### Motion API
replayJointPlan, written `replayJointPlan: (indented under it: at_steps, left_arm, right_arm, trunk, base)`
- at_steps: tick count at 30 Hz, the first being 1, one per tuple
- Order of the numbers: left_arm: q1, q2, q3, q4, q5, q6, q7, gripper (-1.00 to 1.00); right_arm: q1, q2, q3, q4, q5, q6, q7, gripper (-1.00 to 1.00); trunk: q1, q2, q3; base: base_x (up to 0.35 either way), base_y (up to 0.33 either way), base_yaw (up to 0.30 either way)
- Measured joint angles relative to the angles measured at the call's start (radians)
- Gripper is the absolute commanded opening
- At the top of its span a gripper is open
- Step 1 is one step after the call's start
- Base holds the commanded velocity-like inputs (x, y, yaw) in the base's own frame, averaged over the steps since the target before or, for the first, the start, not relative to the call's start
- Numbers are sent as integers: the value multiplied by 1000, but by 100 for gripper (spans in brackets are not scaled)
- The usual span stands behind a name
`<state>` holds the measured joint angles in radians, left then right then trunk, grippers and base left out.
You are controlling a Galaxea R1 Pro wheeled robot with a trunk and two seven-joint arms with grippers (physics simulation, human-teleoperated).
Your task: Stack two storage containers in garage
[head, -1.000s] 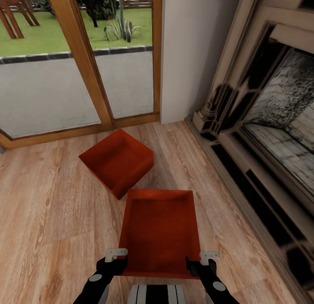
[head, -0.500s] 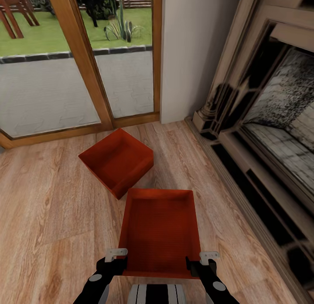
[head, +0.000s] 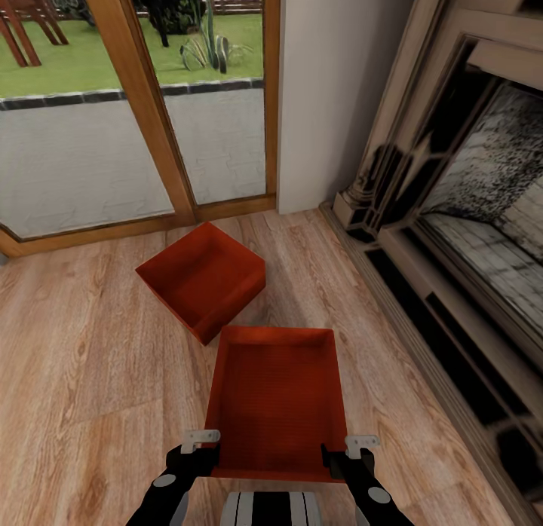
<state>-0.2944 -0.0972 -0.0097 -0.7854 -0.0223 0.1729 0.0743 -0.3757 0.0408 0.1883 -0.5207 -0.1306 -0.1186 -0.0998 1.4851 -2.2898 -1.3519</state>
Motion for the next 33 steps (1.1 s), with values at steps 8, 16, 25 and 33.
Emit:
replayJointPlan:
  at_steps: [8,16,25,33]
  left_arm:
    - [0,2,1,0,0,-1,0,100]
    - [0,-1,1,0,0,-1,0,-100]
    - [0,-3,-1,1,8,-19,-3,-100]
    - [0,-3,-1,1,8,-23,-3,-100]
  right_arm:
    - [0,0,0,0,0,0,0,100]
    - [0,0,0,0,0,0,0,-100]
    - [0,0,-1,0,1,0,1,-100]
    - [-1,0,-1,0,1,-1,1,-100]
  trunk:
    - [0,0,0]
    - [0,0,0]
    - [0,0,0]
    - [0,0,0]
  base:
    - [0,0,0]
    - [0,0,0]
    - [0,0,0]
    - [0,0,0]
